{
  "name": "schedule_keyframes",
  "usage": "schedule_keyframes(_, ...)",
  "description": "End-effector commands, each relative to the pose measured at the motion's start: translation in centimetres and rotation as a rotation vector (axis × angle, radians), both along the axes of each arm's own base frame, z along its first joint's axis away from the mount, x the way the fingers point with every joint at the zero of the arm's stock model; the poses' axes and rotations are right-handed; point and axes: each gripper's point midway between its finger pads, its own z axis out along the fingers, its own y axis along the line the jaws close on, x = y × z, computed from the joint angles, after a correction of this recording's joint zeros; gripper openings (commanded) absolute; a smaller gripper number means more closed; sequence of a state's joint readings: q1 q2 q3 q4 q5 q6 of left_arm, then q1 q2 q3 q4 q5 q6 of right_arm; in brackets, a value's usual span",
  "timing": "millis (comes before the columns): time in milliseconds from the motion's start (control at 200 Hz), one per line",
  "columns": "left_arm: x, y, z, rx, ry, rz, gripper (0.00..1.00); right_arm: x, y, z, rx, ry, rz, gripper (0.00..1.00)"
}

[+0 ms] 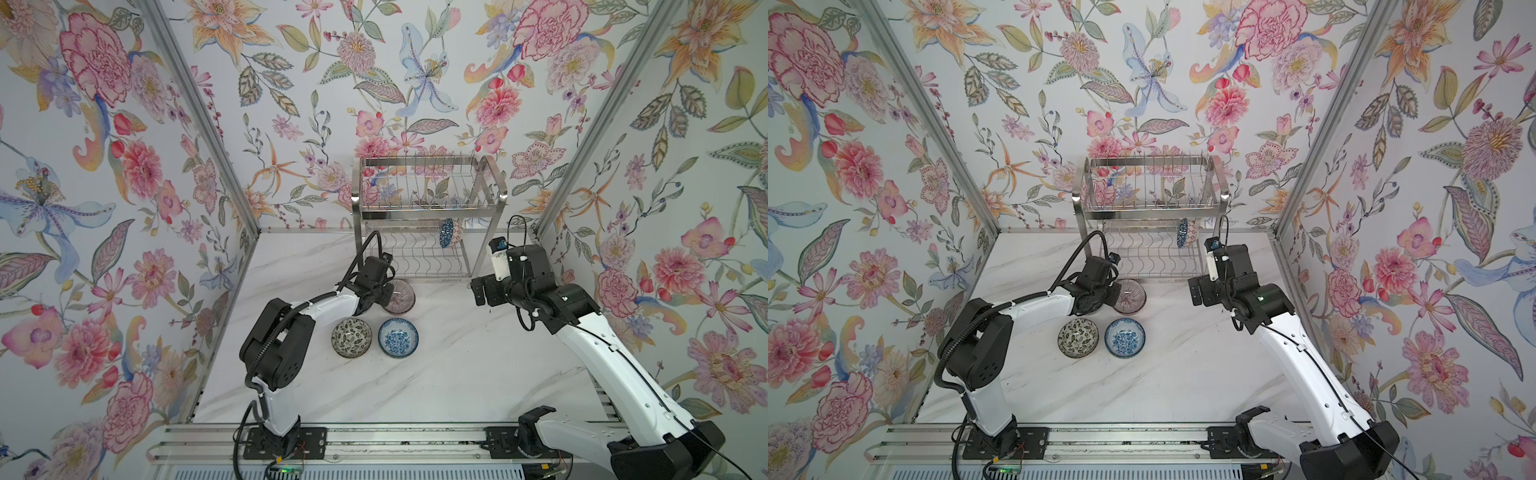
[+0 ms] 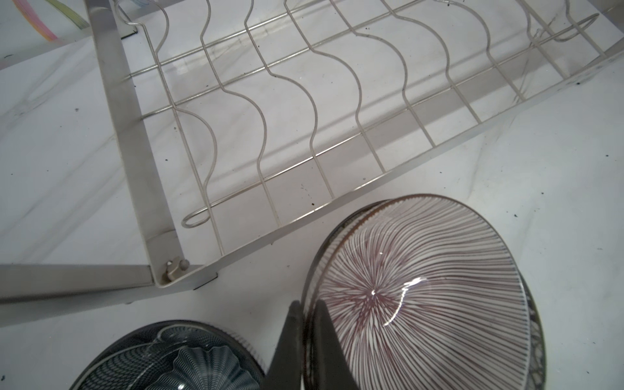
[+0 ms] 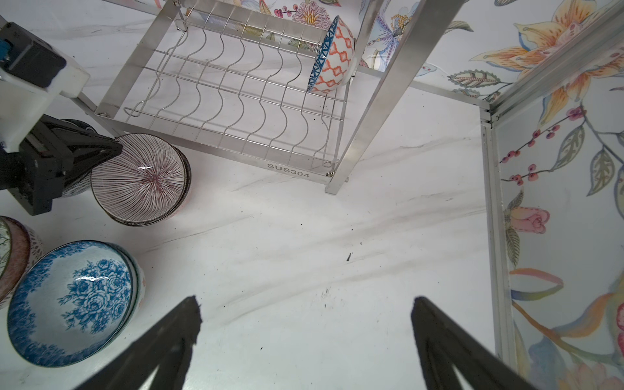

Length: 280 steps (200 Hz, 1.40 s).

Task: Load the bowls into the dish rack
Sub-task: 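Grasp the purple-striped bowl rim with the left gripper, then lift the striped bowl with the left gripper while the right gripper reaches to grasp it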

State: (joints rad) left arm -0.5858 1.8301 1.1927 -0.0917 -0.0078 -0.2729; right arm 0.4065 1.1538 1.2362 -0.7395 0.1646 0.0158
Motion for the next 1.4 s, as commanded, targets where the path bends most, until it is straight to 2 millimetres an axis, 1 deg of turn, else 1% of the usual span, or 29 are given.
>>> schedule_keyframes(0, 0.1, -0.3, 3.9, -0.053, -0.077, 0.001, 0.00, -0.2, 0.0, 1.5, 0.009, -0.040, 0.002, 0.99)
schedule_keyframes(130, 0.3, -0.5, 5.5, -0.083, -0.106, -0.001, 0.00, -0.3, 0.0, 1.6, 0.011, -0.041, 0.005, 0.99)
schedule_keyframes(295, 0.3, -0.6, 7.1, -0.116, -0.133, 0.001, 0.00, -0.4, 0.1, 1.7, 0.020, -0.042, 0.007, 0.99)
schedule_keyframes(420, -0.1, -0.8, 8.7, -0.175, -0.165, -0.004, 0.00, -0.5, 0.7, 1.9, 0.057, -0.036, 0.019, 0.99)
schedule_keyframes(495, -0.7, -1.3, 10.1, -0.255, -0.198, -0.018, 0.00, -0.5, 1.5, 2.1, 0.100, -0.035, 0.019, 0.99)
schedule_keyframes(580, -1.2, -1.6, 11.5, -0.347, -0.234, -0.015, 0.00, -0.5, 3.0, 2.3, 0.140, -0.054, 0.024, 0.99)
schedule_keyframes(621, -1.4, -1.6, 11.2, -0.373, -0.233, -0.007, 0.00, -0.4, 3.9, 2.3, 0.159, -0.063, 0.028, 0.99)
schedule_keyframes(631, -1.7, -1.5, 12.5, -0.394, -0.258, -0.008, 0.00, -0.3, 4.2, 2.2, 0.163, -0.064, 0.030, 0.99)
schedule_keyframes(676, -2.1, -1.4, 13.3, -0.429, -0.279, 0.000, 0.00, -0.1, 5.0, 2.0, 0.185, -0.071, 0.029, 0.99)
schedule_keyframes(741, -2.4, -1.1, 13.6, -0.457, -0.296, 0.018, 0.00, 0.5, 6.6, 1.8, 0.243, -0.087, 0.033, 0.99)
schedule_keyframes(816, -2.9, -1.1, 13.8, -0.472, -0.311, 0.029, 0.00, 1.3, 8.3, 1.1, 0.308, -0.085, 0.034, 0.99)
schedule_keyframes(996, -3.7, -1.4, 14.0, -0.521, -0.328, 0.046, 0.00, 3.1, 11.5, -0.7, 0.418, -0.077, 0.003, 0.99)
schedule_keyframes(1066, -4.0, -1.8, 14.0, -0.547, -0.331, 0.045, 0.00, 3.8, 12.5, -1.5, 0.434, -0.072, -0.012, 0.99)
schedule_keyframes(1161, -4.2, -2.1, 13.8, -0.558, -0.329, 0.046, 0.00, 4.7, 13.0, -2.1, 0.454, -0.066, -0.039, 0.99)
schedule_keyframes(1176, -4.2, -2.0, 13.8, -0.560, -0.331, 0.048, 0.00, 4.2, 14.0, -2.1, 0.461, -0.063, -0.016, 0.99)
schedule_keyframes(1206, -4.2, -2.1, 13.7, -0.564, -0.330, 0.047, 0.00, 4.2, 14.4, -2.3, 0.470, -0.060, -0.012, 1.00)
schedule_keyframes(1396, -4.1, -2.6, 13.9, -0.589, -0.334, 0.039, 0.00, 4.6, 16.0, -4.4, 0.479, -0.014, -0.026, 0.92)
